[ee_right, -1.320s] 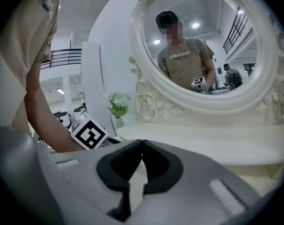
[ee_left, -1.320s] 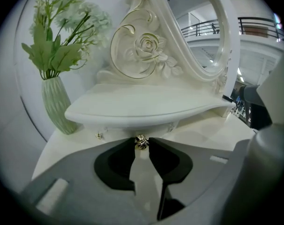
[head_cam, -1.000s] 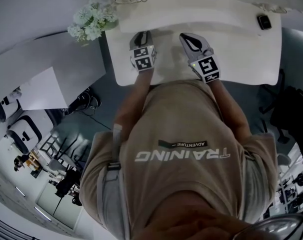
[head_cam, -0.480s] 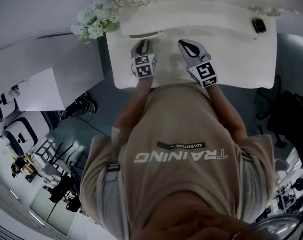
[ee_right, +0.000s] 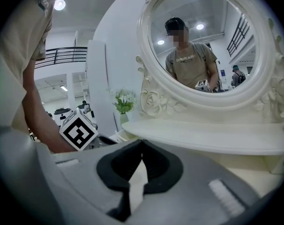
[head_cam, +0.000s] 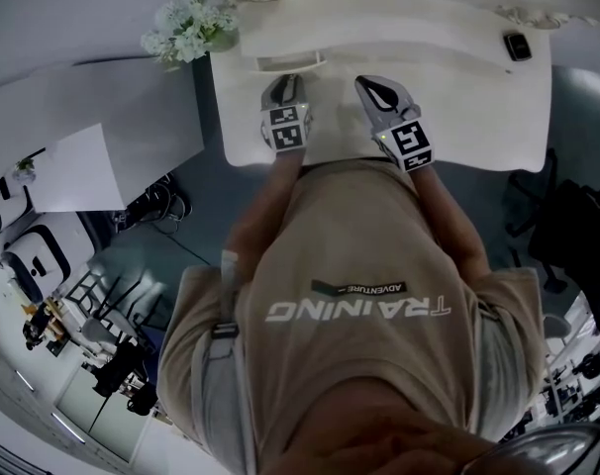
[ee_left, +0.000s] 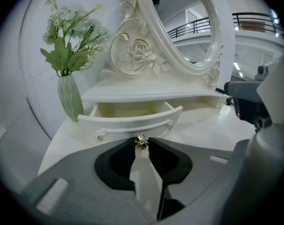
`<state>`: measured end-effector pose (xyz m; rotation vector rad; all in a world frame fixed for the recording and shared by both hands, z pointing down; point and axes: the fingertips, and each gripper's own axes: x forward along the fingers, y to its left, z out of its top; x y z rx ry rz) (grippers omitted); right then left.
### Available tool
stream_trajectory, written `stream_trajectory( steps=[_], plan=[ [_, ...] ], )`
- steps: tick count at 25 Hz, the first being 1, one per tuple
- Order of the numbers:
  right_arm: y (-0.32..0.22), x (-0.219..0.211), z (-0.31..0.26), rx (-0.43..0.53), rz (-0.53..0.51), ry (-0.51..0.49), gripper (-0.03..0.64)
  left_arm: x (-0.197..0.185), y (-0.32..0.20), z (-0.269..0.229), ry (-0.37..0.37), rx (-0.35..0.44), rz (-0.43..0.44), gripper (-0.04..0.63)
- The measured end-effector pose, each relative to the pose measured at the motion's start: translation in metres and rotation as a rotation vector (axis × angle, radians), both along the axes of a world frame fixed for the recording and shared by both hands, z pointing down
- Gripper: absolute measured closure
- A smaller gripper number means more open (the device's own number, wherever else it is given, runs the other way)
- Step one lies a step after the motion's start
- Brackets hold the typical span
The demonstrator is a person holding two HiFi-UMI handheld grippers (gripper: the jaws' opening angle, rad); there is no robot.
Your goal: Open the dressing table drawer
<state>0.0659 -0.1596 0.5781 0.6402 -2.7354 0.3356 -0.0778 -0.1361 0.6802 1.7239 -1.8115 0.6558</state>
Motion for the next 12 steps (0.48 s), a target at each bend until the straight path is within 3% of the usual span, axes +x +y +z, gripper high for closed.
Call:
stream_trajectory(
  steps=[12],
  plan=[
    [0.023,0.004,0.005,-0.024,0.011,-0.004,0.614,0.0,0.019,-0.005,-0.042,0.011,0.016,0.495]
  ],
)
